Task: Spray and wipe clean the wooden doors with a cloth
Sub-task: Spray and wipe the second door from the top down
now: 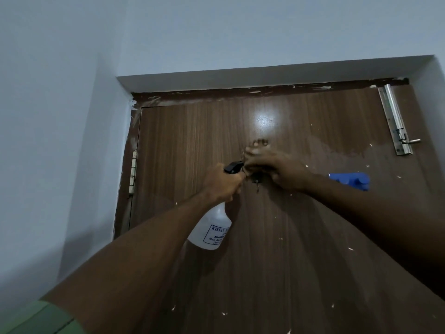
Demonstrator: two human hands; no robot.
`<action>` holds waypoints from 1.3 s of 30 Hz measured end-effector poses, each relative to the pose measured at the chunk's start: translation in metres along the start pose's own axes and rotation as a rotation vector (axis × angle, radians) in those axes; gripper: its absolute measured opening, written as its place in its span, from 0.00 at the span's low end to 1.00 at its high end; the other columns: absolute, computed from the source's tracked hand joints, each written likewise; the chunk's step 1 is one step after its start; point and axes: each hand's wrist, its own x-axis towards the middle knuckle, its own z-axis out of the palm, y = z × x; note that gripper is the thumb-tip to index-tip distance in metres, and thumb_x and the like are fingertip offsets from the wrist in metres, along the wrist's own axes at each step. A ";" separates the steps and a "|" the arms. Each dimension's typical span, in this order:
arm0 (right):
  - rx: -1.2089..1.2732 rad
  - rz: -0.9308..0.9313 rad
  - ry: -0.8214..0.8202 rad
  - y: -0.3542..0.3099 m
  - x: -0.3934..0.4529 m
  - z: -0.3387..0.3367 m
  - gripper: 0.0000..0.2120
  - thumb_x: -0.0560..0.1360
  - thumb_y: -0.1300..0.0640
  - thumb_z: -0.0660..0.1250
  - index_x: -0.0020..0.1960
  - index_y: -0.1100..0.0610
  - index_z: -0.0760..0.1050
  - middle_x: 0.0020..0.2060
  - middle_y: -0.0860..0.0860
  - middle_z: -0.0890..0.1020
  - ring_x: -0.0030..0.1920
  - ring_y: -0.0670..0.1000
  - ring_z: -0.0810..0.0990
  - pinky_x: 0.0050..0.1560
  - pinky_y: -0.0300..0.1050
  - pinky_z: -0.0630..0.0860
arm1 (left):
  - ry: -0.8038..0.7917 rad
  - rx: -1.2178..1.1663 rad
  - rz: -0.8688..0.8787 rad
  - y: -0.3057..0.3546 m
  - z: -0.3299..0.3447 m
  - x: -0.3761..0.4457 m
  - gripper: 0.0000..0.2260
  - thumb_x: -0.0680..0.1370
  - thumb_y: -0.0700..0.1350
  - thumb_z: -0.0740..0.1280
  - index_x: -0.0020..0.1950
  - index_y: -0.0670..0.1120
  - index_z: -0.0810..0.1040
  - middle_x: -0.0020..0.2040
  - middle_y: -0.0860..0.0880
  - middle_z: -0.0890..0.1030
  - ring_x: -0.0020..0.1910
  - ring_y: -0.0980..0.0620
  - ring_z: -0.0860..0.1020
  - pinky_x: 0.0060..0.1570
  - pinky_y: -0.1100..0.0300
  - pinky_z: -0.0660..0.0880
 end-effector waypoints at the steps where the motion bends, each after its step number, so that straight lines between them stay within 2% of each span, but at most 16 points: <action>1: -0.017 -0.040 -0.086 0.003 -0.001 -0.005 0.31 0.78 0.70 0.65 0.73 0.42 0.75 0.79 0.47 0.67 0.78 0.49 0.62 0.73 0.52 0.63 | -0.003 0.002 0.003 -0.001 -0.001 0.001 0.12 0.83 0.45 0.69 0.45 0.40 0.83 0.35 0.44 0.83 0.21 0.57 0.75 0.22 0.65 0.69; 2: -0.023 -0.039 -0.100 0.006 0.002 -0.012 0.31 0.77 0.71 0.65 0.73 0.44 0.75 0.79 0.47 0.67 0.78 0.50 0.63 0.73 0.51 0.63 | -0.006 0.003 0.003 -0.003 -0.002 0.000 0.11 0.83 0.45 0.68 0.44 0.40 0.83 0.35 0.44 0.83 0.22 0.56 0.75 0.23 0.65 0.70; 7: 0.064 0.153 0.125 0.003 0.018 -0.013 0.28 0.77 0.71 0.65 0.70 0.47 0.77 0.73 0.49 0.74 0.74 0.54 0.69 0.70 0.63 0.71 | -0.038 0.042 0.000 -0.010 -0.005 -0.004 0.10 0.82 0.44 0.69 0.44 0.39 0.82 0.34 0.45 0.83 0.22 0.57 0.75 0.23 0.64 0.70; 10: 0.008 -0.082 -0.098 -0.004 0.001 0.005 0.31 0.73 0.73 0.65 0.69 0.46 0.78 0.74 0.48 0.73 0.75 0.53 0.68 0.73 0.59 0.69 | -0.074 0.097 0.031 -0.017 -0.006 -0.012 0.11 0.82 0.45 0.69 0.45 0.40 0.83 0.33 0.47 0.83 0.23 0.53 0.77 0.24 0.61 0.72; 13: -0.087 -0.157 -0.234 0.006 0.002 -0.012 0.32 0.73 0.72 0.67 0.70 0.45 0.78 0.78 0.47 0.69 0.79 0.51 0.63 0.76 0.56 0.64 | -0.087 0.118 0.046 -0.022 -0.007 -0.015 0.12 0.83 0.45 0.69 0.43 0.40 0.83 0.33 0.46 0.84 0.22 0.54 0.76 0.23 0.63 0.71; 16: -0.046 0.005 -0.038 0.008 0.015 -0.021 0.30 0.74 0.74 0.64 0.68 0.48 0.79 0.75 0.51 0.73 0.76 0.54 0.67 0.74 0.61 0.67 | -0.081 0.118 0.036 -0.025 -0.007 -0.015 0.12 0.82 0.44 0.69 0.43 0.38 0.83 0.34 0.44 0.84 0.22 0.55 0.76 0.24 0.63 0.71; 18: 0.008 0.075 0.072 -0.002 0.015 -0.012 0.30 0.74 0.75 0.64 0.68 0.49 0.79 0.75 0.51 0.73 0.77 0.52 0.66 0.75 0.58 0.66 | -0.075 0.119 0.038 -0.027 -0.006 -0.015 0.13 0.82 0.45 0.69 0.43 0.38 0.83 0.35 0.44 0.85 0.22 0.54 0.77 0.24 0.63 0.72; 21: -0.013 -0.063 -0.076 -0.007 -0.004 0.000 0.33 0.75 0.74 0.64 0.72 0.46 0.76 0.79 0.47 0.68 0.78 0.44 0.59 0.75 0.48 0.61 | -0.088 0.147 0.046 -0.025 -0.003 -0.015 0.13 0.82 0.46 0.68 0.43 0.39 0.84 0.34 0.46 0.85 0.22 0.54 0.77 0.25 0.63 0.72; 23: -0.052 -0.067 -0.076 0.004 -0.008 -0.011 0.32 0.77 0.71 0.65 0.75 0.44 0.74 0.79 0.47 0.67 0.78 0.46 0.62 0.73 0.50 0.65 | -0.090 0.138 0.051 -0.019 -0.001 -0.011 0.12 0.83 0.45 0.68 0.44 0.39 0.83 0.34 0.46 0.84 0.21 0.56 0.76 0.24 0.64 0.71; 26: -0.070 0.110 0.146 0.014 -0.008 -0.025 0.27 0.79 0.67 0.64 0.74 0.47 0.74 0.77 0.51 0.70 0.75 0.56 0.68 0.70 0.53 0.69 | -0.087 0.098 0.050 -0.002 0.007 -0.003 0.12 0.83 0.45 0.68 0.45 0.39 0.83 0.34 0.46 0.83 0.20 0.57 0.75 0.24 0.64 0.71; 29: -0.011 0.143 0.287 -0.007 -0.024 -0.002 0.22 0.79 0.65 0.64 0.70 0.49 0.76 0.69 0.51 0.76 0.70 0.52 0.73 0.69 0.57 0.74 | -0.075 0.062 0.057 0.010 0.015 0.005 0.12 0.83 0.47 0.68 0.42 0.43 0.82 0.34 0.46 0.84 0.21 0.56 0.75 0.25 0.63 0.71; 32: -0.069 -0.025 0.093 -0.013 -0.068 0.026 0.30 0.77 0.68 0.66 0.75 0.49 0.73 0.76 0.51 0.71 0.77 0.53 0.67 0.75 0.55 0.69 | -0.063 0.032 0.067 0.019 0.024 0.008 0.14 0.84 0.49 0.68 0.41 0.44 0.81 0.33 0.47 0.83 0.21 0.57 0.76 0.24 0.64 0.71; 34: -0.147 -0.135 -0.025 -0.001 -0.085 0.013 0.32 0.76 0.67 0.66 0.77 0.47 0.71 0.80 0.51 0.66 0.78 0.52 0.64 0.72 0.49 0.67 | -0.065 0.013 0.076 0.023 0.031 0.010 0.15 0.83 0.48 0.68 0.38 0.43 0.80 0.28 0.50 0.81 0.21 0.56 0.75 0.24 0.64 0.70; 36: -0.186 -0.134 -0.137 0.017 -0.080 -0.015 0.32 0.77 0.64 0.65 0.78 0.45 0.69 0.81 0.49 0.64 0.76 0.49 0.65 0.68 0.49 0.70 | -0.072 -0.010 0.090 0.029 0.035 0.012 0.16 0.83 0.47 0.68 0.38 0.42 0.81 0.28 0.48 0.81 0.21 0.55 0.75 0.26 0.63 0.71; 37: -0.186 -0.083 -0.107 0.027 -0.073 -0.028 0.32 0.78 0.65 0.66 0.78 0.44 0.69 0.81 0.49 0.64 0.75 0.50 0.66 0.69 0.52 0.72 | -0.079 -0.029 0.093 0.033 0.036 0.013 0.16 0.83 0.48 0.68 0.39 0.41 0.82 0.30 0.46 0.82 0.21 0.54 0.76 0.26 0.63 0.71; 39: -0.137 0.106 0.122 0.043 -0.057 -0.042 0.29 0.77 0.67 0.66 0.74 0.46 0.73 0.78 0.50 0.69 0.75 0.55 0.70 0.70 0.61 0.74 | -0.069 -0.068 0.091 0.037 0.040 0.018 0.16 0.82 0.48 0.68 0.40 0.40 0.84 0.33 0.44 0.85 0.22 0.53 0.77 0.26 0.62 0.72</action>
